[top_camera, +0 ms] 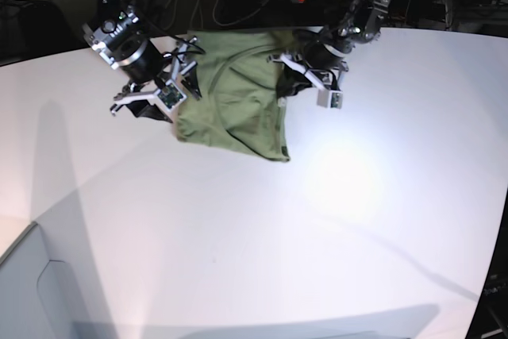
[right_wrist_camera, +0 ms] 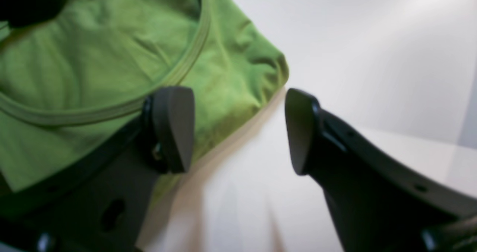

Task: Fold the T-shirt properly
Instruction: 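Pull the held edge with the left gripper across toward the right gripper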

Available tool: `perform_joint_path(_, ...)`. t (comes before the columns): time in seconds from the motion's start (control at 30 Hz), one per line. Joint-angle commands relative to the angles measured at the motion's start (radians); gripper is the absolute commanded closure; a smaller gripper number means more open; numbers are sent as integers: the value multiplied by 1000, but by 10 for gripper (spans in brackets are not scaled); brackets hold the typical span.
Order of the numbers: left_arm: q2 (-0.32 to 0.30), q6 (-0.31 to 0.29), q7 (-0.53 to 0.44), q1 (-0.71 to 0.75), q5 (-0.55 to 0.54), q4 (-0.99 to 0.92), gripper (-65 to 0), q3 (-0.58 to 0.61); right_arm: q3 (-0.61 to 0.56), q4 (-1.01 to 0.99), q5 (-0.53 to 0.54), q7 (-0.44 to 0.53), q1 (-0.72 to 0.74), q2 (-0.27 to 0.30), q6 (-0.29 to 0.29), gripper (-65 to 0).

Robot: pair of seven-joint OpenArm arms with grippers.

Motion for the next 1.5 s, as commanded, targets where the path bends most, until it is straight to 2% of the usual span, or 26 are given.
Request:
perform_joint_path(0.0, 9, 1, -6, -9, 3, -4, 0, -1, 2, 20, 11, 24, 2, 2, 8, -365)
perform_joint_path(0.17, 6, 0, -6, -57, 3, -45, 0, 22, 14, 20, 11, 24, 4, 4, 7, -364)
perform_joint_path(0.43, -36, -6, -6, -167, 4, -85, 0, 131, 141, 47, 14, 25, 10, -29, 7, -368)
perform_joint_path(0.47, -37, -35, -6, -195, 4, -116, 0, 146, 157, 57, 14, 25, 11, -38, 7, -368)
perform_joint_path(0.6, -36, -212, -5, -301, 16, -239, 0, 203, 213, 80, 14, 25, 13, -61, 7, -369)
perform_joint_path(0.73, -48, -316, 14, -443, 18, -358, 0, 295, 241, 81, 14, 25, 5, -64, 7, -368)
perform_joint_path(0.87, -48, -384, 110, -621, 18, -458, 0, 424, 267, 81, 14, 24, 2, -73, 7, -365)
perform_joint_path(1.0, -44, -451, 110, -779, 18, -539, 0, 553, 335, 81, 14, 24, 2, -121, 7, -365)
perform_joint_path(1.13, 21, -488, 110, -920, 18, -641, 0, 663, 390, 81, 14, 24, 2, -165, 7, -364)
perform_joint_path(1.23, 64, -510, 109, -968, 26, -684, 0, 714, 414, 81, 14, 24, -2, -187, 7, -364)
perform_joint_path(1.33, 121, -548, 107, -999, 122, -702, 0, 735, 428, 81, 14, 24, -8, -196, 7, -364)
perform_joint_path(1.47, 197, -618, 107, -999, 336, -705, 0, 735, 427, 80, 14, 24, -19, -197, 7, -364)
